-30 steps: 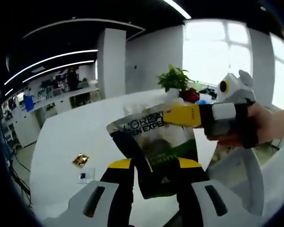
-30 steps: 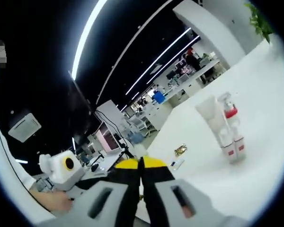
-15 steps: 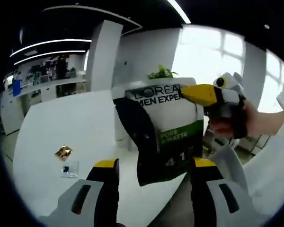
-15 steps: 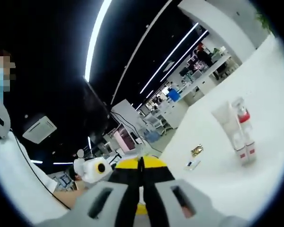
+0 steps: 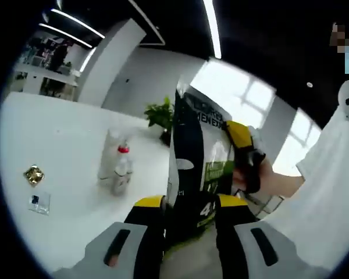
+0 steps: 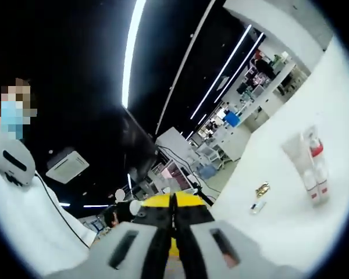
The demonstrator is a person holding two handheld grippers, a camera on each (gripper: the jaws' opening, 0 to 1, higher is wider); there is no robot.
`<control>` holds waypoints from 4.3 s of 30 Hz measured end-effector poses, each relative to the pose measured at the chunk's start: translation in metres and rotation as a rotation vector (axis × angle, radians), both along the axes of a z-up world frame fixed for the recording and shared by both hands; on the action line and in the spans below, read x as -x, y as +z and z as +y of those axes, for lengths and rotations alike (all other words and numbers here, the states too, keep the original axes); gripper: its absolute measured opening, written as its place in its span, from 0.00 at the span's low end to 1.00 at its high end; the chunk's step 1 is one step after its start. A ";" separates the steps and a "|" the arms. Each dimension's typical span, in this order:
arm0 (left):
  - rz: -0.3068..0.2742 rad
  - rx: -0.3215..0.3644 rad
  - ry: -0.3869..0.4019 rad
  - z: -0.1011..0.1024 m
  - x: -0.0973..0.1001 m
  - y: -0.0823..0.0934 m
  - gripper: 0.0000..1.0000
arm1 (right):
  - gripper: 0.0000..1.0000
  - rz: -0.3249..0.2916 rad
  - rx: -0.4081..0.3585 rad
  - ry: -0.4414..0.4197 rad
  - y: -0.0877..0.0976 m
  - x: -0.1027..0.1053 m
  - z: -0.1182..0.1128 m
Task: Arrange the skincare products in the storage area until every visible bottle or jar stands upright without overlapping.
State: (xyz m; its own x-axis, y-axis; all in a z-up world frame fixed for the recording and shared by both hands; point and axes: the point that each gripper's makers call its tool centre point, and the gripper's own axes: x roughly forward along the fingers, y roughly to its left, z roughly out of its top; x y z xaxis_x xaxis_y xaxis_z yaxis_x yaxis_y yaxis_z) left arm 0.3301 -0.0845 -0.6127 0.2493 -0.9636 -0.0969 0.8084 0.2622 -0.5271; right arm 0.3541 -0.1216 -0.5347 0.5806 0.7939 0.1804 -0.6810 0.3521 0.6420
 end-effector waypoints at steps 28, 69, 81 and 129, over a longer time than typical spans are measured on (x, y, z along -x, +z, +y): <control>0.141 0.422 0.068 0.021 -0.010 0.064 0.00 | 0.27 0.143 -0.191 -0.008 -0.041 0.004 0.013; 0.292 0.438 0.171 0.021 -0.022 0.031 0.00 | 0.01 0.226 -0.210 -0.035 -0.054 -0.010 0.014; 0.382 0.441 0.226 0.021 -0.035 0.012 0.00 | 0.11 0.119 -0.034 -0.079 -0.069 -0.019 0.013; 0.637 0.287 0.378 0.003 -0.100 -0.094 0.02 | 0.79 0.191 0.316 -0.215 -0.151 -0.062 -0.049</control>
